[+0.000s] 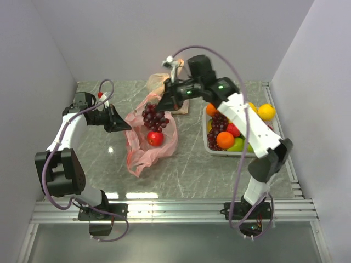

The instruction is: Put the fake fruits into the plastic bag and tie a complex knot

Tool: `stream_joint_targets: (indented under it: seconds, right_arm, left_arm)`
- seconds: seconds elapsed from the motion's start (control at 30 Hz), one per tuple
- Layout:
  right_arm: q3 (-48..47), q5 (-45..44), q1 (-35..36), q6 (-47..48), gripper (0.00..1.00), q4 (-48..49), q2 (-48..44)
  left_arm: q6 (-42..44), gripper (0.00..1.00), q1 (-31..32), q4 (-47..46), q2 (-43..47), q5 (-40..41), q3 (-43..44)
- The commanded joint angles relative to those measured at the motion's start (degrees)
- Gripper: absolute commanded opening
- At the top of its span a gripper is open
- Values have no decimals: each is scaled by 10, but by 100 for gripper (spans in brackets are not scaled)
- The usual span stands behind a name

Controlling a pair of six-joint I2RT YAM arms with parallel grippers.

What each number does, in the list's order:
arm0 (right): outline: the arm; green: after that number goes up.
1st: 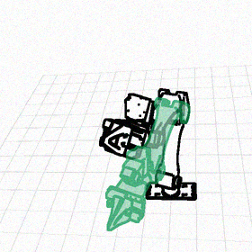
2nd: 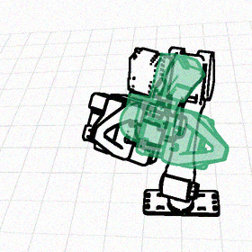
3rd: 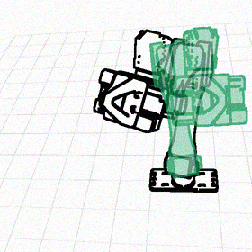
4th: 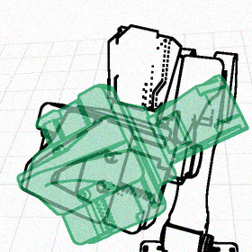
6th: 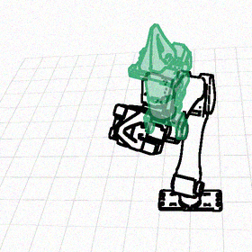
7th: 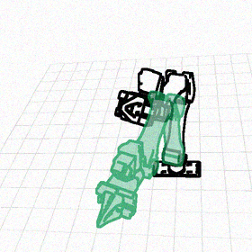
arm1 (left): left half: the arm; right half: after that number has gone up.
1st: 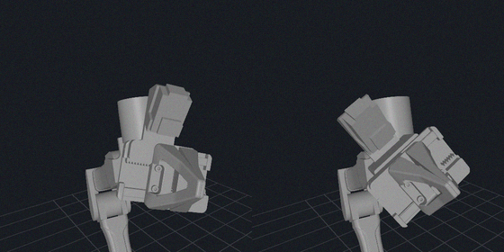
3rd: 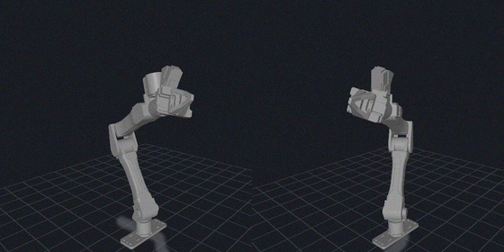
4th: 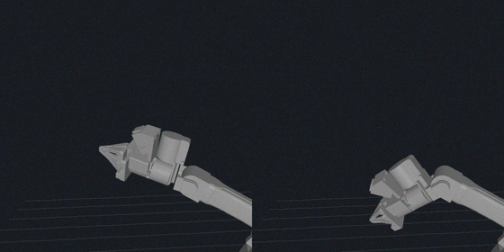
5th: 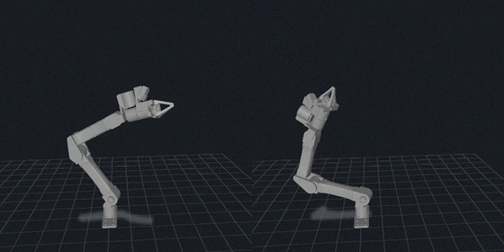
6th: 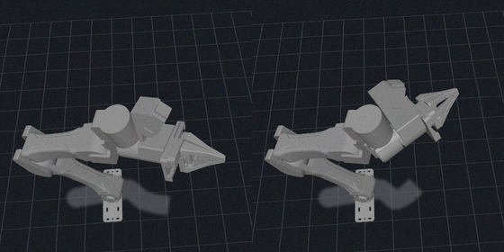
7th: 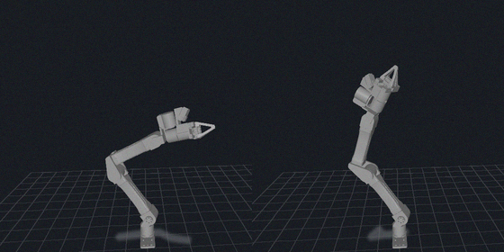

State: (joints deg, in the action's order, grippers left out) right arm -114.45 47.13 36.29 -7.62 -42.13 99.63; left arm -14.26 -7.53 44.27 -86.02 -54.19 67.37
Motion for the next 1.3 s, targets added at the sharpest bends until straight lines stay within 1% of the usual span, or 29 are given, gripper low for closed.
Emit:
stream_joint_targets:
  seconds: [0.0, 0.07, 0.1, 0.17, 0.27, 0.3, 0.33, 0.4, 0.43, 0.5, 0.57, 0.63, 0.73, 0.77, 0.8, 0.83, 0.87, 0.9, 0.93, 0.97, 1.0, 1.07, 1.1, 1.2, 1.23, 1.27]
  right_arm:
    - [-5, -1, 28, -15, 0, 58, 38]
    - [27, -17, 39, -22, 0, 93, 63]
    - [38, -47, 40, -26, 0, 108, 71]
    - [64, -78, 46, -44, 0, 156, 98]
    - [50, -142, 65, -57, 0, 171, 141]
    - [45, -165, 71, -56, 2, 171, 149]
    - [44, -188, 76, -55, 7, 172, 156]
    - [55, -212, 87, -57, 31, 177, 162]
    - [66, -220, 91, -55, 62, 178, 158]
    - [86, -217, 92, -51, 80, 174, 136]
    - [95, -211, 92, -41, 85, 166, 118]
    - [100, -195, 91, -24, 87, 133, 86]
    - [99, -162, 77, 15, 87, 71, 35]
    - [106, -152, 56, 40, 88, 59, 17]
    - [127, -147, 42, 50, 88, 49, -24]
    - [139, -144, 26, 58, 90, 47, -45]
    - [150, -140, -22, 70, 92, 43, -66]
    - [157, -134, -49, 71, 93, 22, -95]
    - [156, -129, -84, 71, 93, 7, -106]
    - [153, -111, -115, 96, 94, -9, -116]
    - [147, -107, -185, 103, 95, -42, -129]
    - [144, -107, -247, 132, 95, -68, -151]
    - [143, -110, -314, 143, 96, -92, -156]
    - [126, -149, -402, 178, 96, -130, -161]
    - [115, -158, -455, 185, 96, -141, -156]
    - [101, -169, -475, 199, 96, -154, -147]
  left_arm:
    - [15, 0, -3, 8, -8, -36, 28]
    - [22, 0, -4, 16, -10, -47, 33]
    - [24, 0, -5, 17, -9, -50, 33]
    - [27, 0, -6, 17, -9, -56, 28]
    - [34, 0, -6, 22, -12, -63, 22]
    - [35, 0, -6, 22, -11, -64, 19]
    - [35, 0, -7, 22, -10, -68, 18]
    - [36, 0, -9, 25, -9, -70, 15]
    - [40, 0, -11, 29, -10, -69, 18]
    - [43, 0, -13, 30, -13, -67, 18]
    - [41, 0, -13, 25, -13, -63, 15]
    - [34, 0, -13, 19, -13, -60, 12]
    - [30, 0, -13, 13, -13, -52, 13]
    - [29, 0, -12, 11, -12, -49, 12]
    - [27, 0, -13, 6, -9, -42, 8]
    - [26, 0, -13, 1, -7, -39, 6]
    - [24, 0, -13, -2, -5, -36, 3]
    - [21, 0, -13, -8, -4, -36, -3]
    - [20, 0, -12, -11, -1, -34, -6]
    - [20, 0, -12, -12, 0, -32, -8]
    - [19, 0, -12, -15, 0, -31, -11]
    - [20, 0, -12, -15, 0, -29, -10]
    - [20, 0, -13, -13, 0, -28, -8]
    - [27, 0, -13, -4, -3, -26, 0]
    - [28, 0, -13, -1, -2, -25, 1]
    - [31, 0, -13, 0, -1, -23, 3]
